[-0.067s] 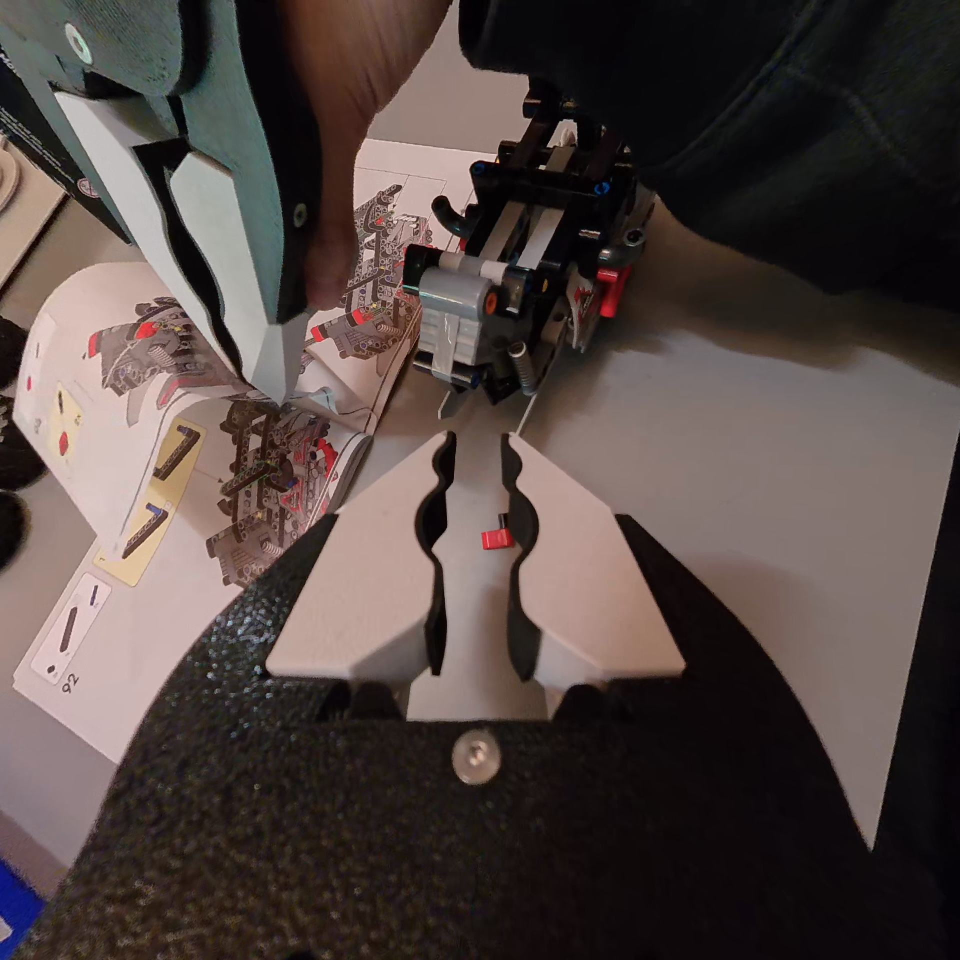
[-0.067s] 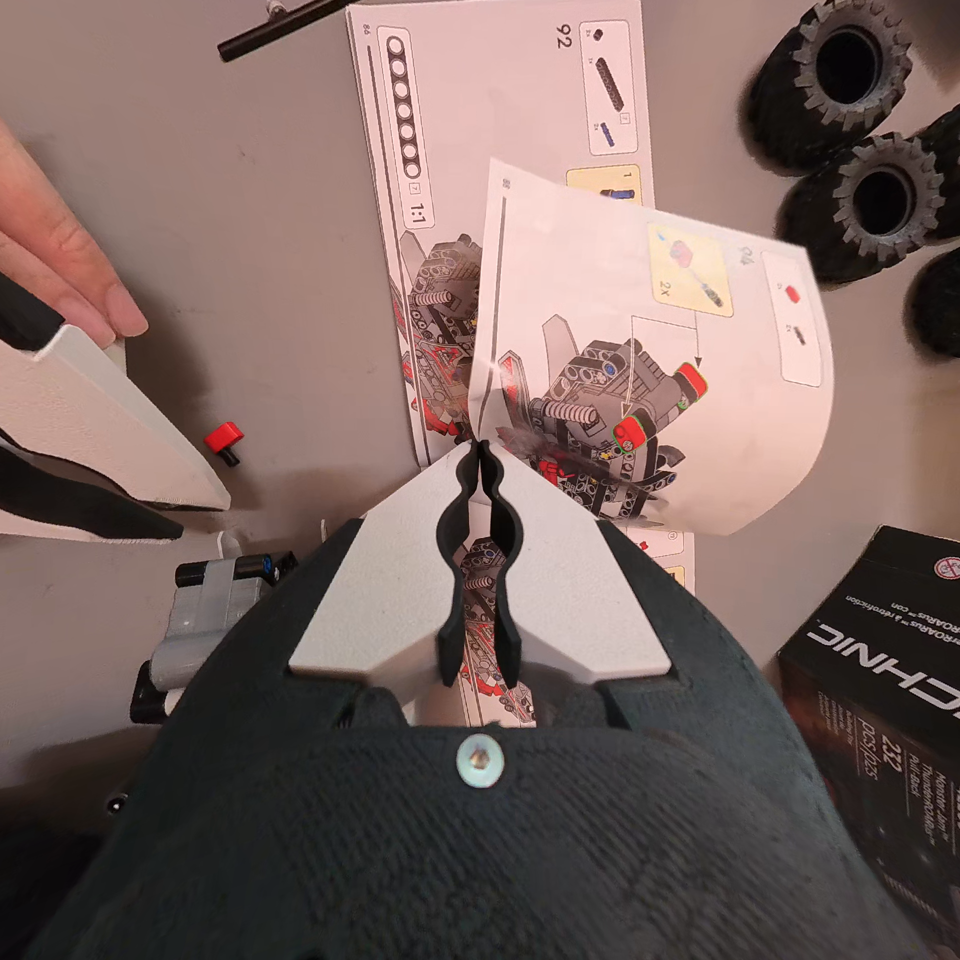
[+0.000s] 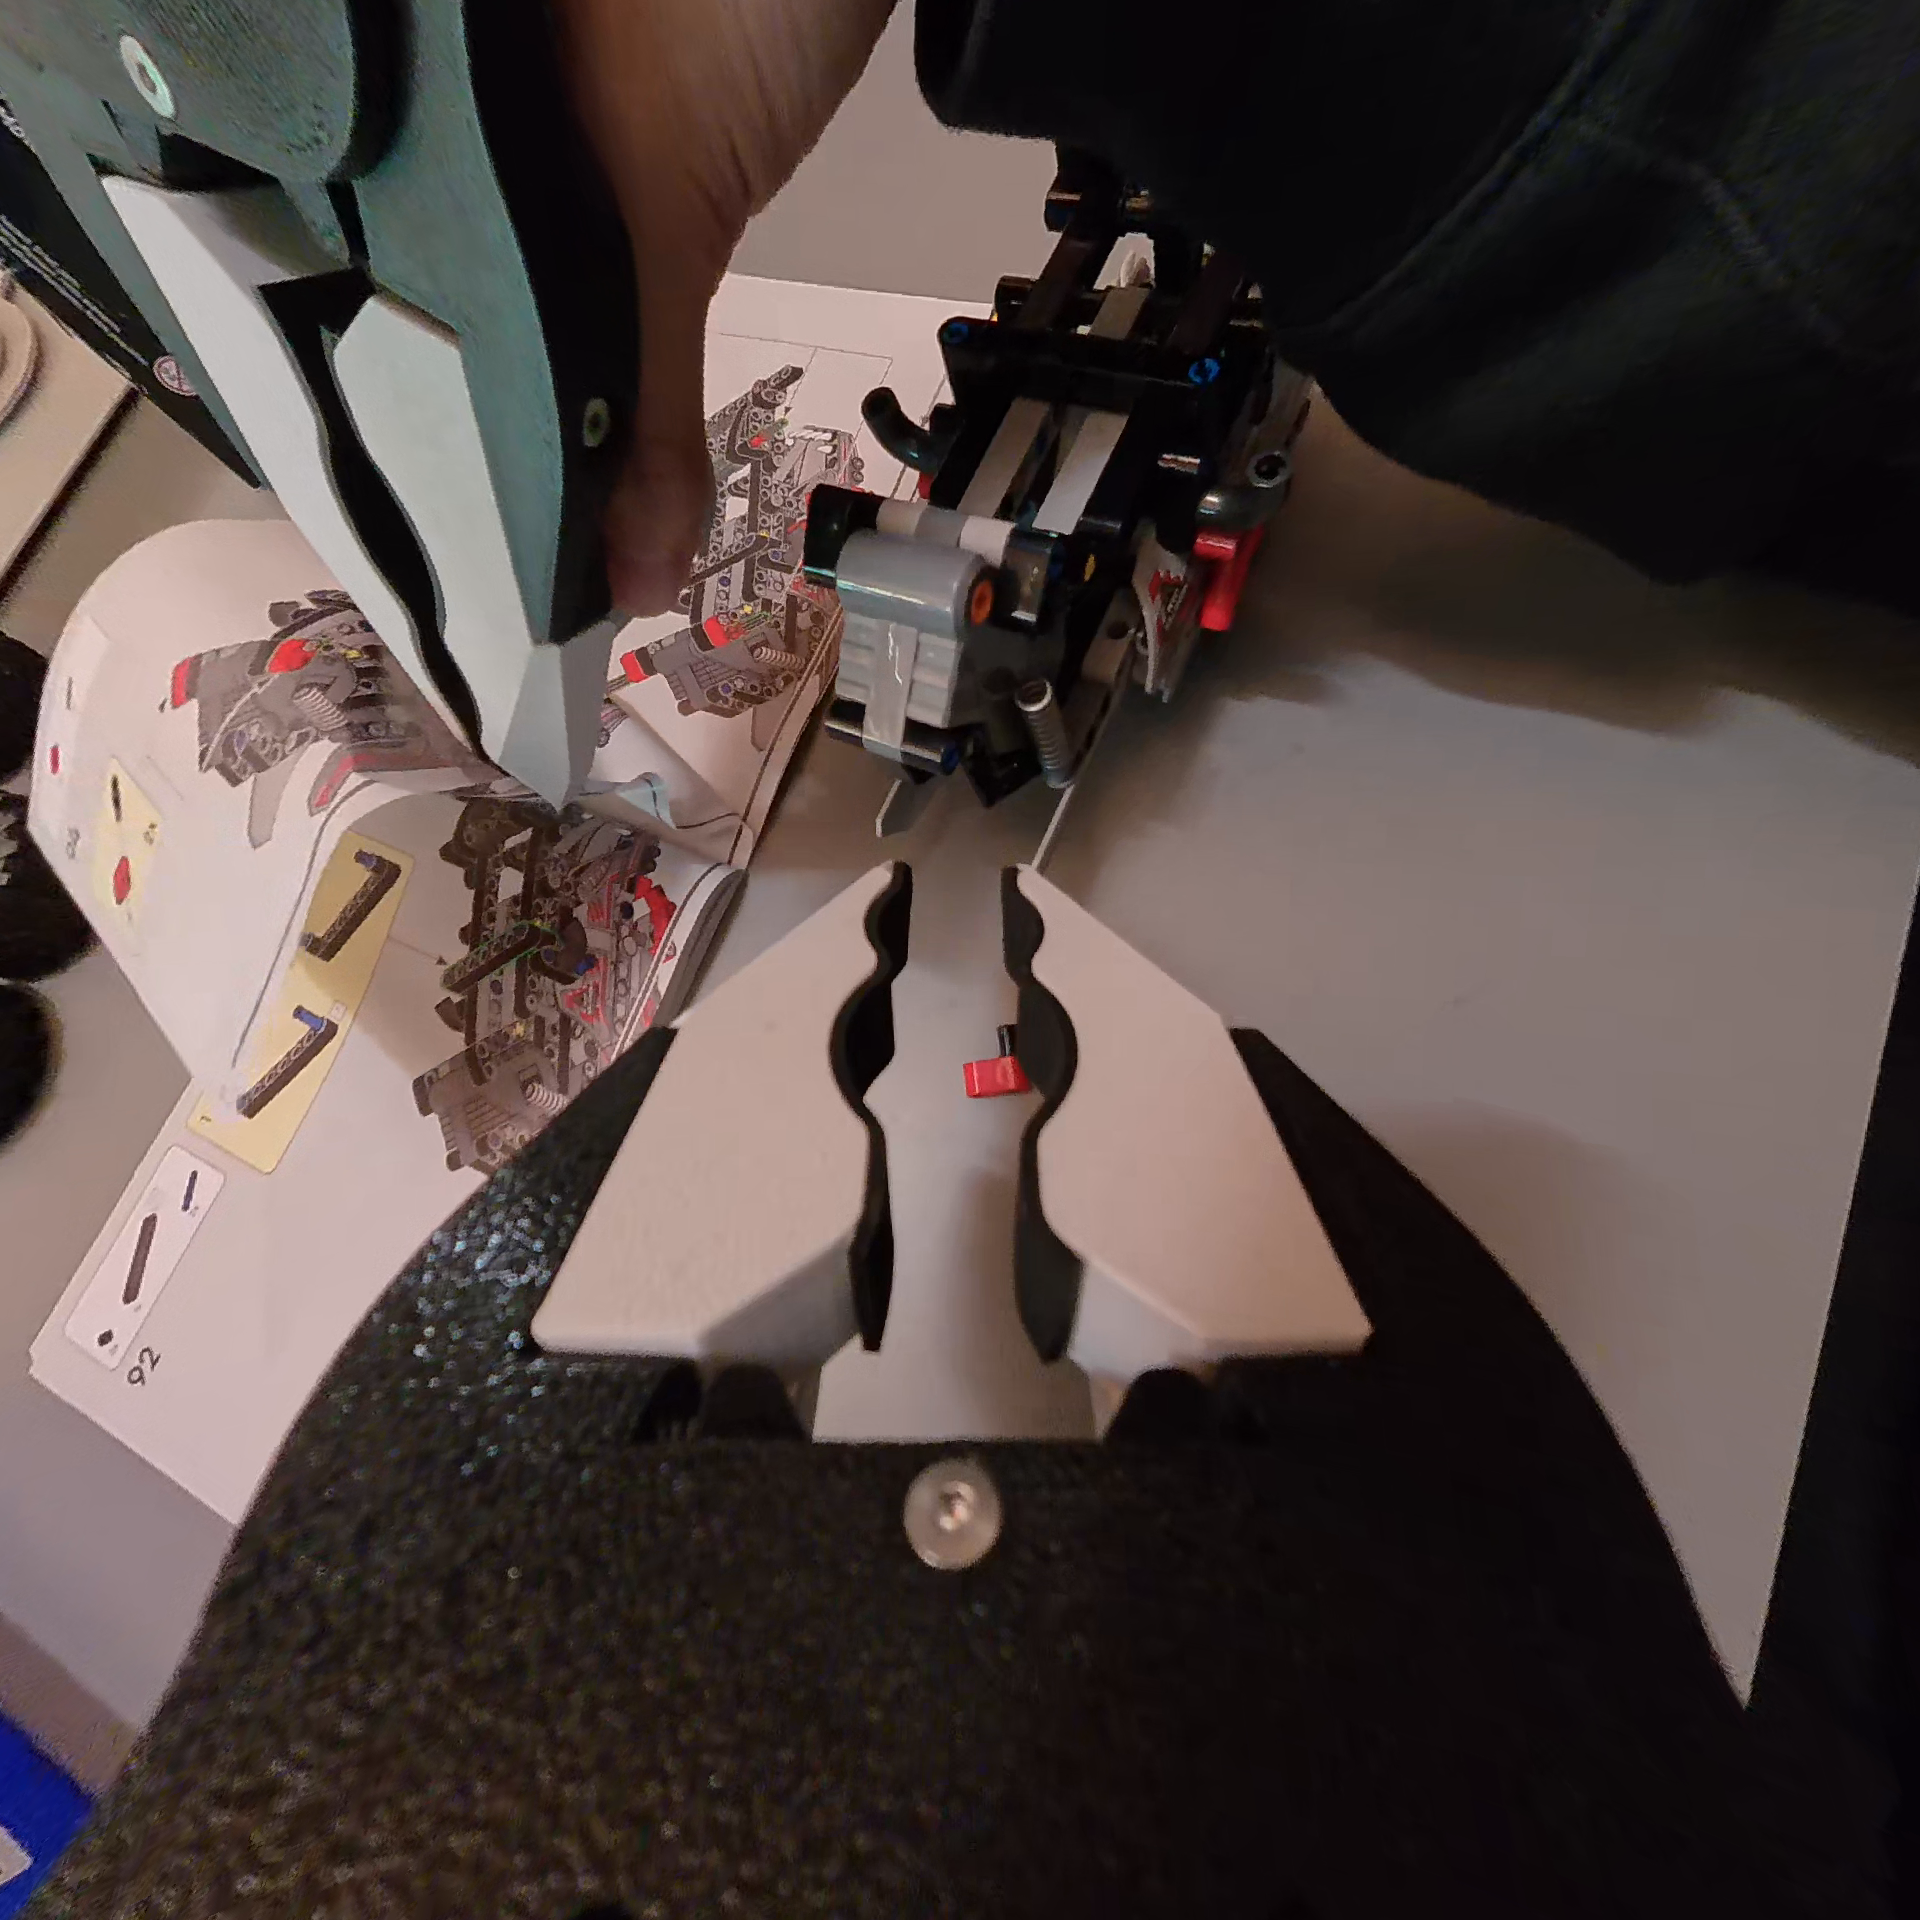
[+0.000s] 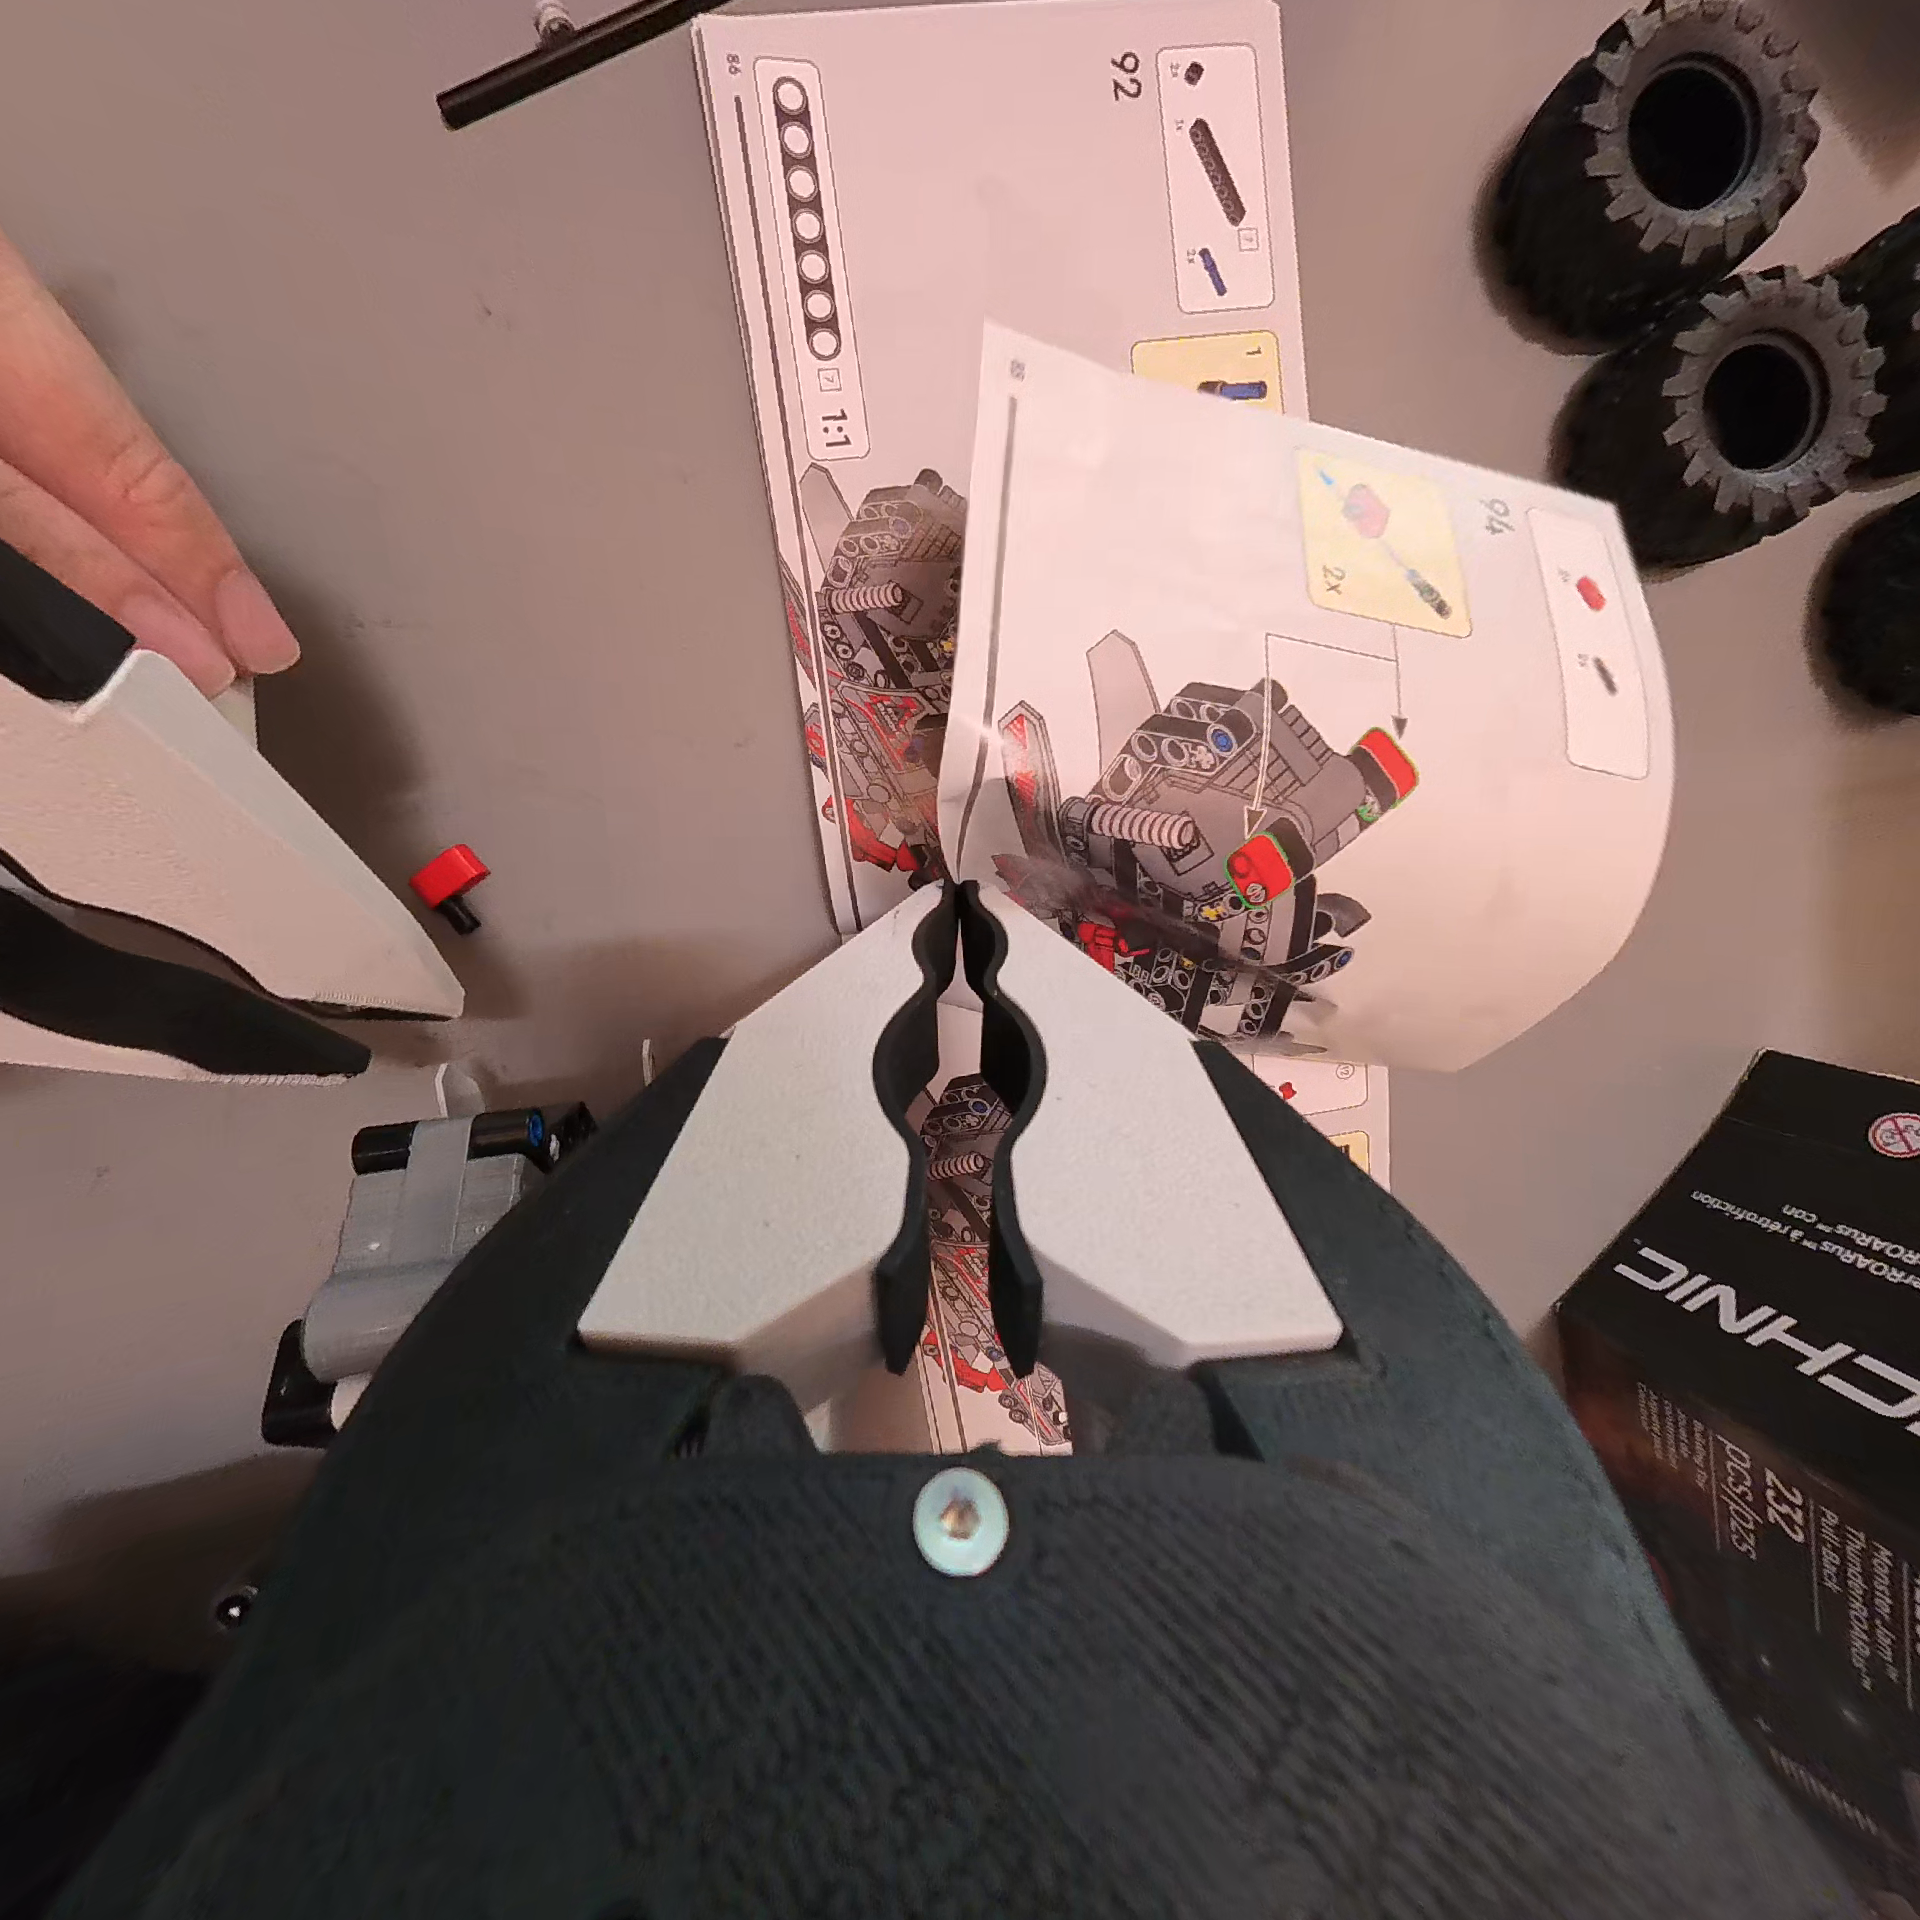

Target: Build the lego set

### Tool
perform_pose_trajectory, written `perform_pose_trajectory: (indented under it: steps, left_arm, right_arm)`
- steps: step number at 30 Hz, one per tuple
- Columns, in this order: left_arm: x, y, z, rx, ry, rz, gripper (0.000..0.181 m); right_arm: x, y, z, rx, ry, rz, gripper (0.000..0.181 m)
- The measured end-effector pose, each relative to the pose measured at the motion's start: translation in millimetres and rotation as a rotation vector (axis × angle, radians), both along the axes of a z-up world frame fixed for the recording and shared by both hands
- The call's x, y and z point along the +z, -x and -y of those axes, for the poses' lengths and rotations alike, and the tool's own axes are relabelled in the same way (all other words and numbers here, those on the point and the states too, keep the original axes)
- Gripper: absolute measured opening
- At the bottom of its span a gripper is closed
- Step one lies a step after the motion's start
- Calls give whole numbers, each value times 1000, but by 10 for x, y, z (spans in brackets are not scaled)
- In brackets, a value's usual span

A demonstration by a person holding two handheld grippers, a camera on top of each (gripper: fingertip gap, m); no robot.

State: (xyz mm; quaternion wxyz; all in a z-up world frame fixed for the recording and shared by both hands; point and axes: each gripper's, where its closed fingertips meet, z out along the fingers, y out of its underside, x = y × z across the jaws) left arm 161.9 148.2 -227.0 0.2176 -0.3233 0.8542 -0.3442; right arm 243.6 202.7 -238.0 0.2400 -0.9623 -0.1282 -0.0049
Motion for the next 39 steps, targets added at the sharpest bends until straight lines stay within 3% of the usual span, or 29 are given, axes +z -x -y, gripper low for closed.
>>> perform_pose_trajectory:
  steps: [23, 39]
  left_arm:
    - [-102, 158, 214, -161, -160, 38, 12]
    - [-101, 117, 137, -138, -158, 39, 12]
  right_arm:
    - [-6, -20, -4, -29, 2, -10, 0]
    - [-29, 32, -10, 12, 15, -3, 0]
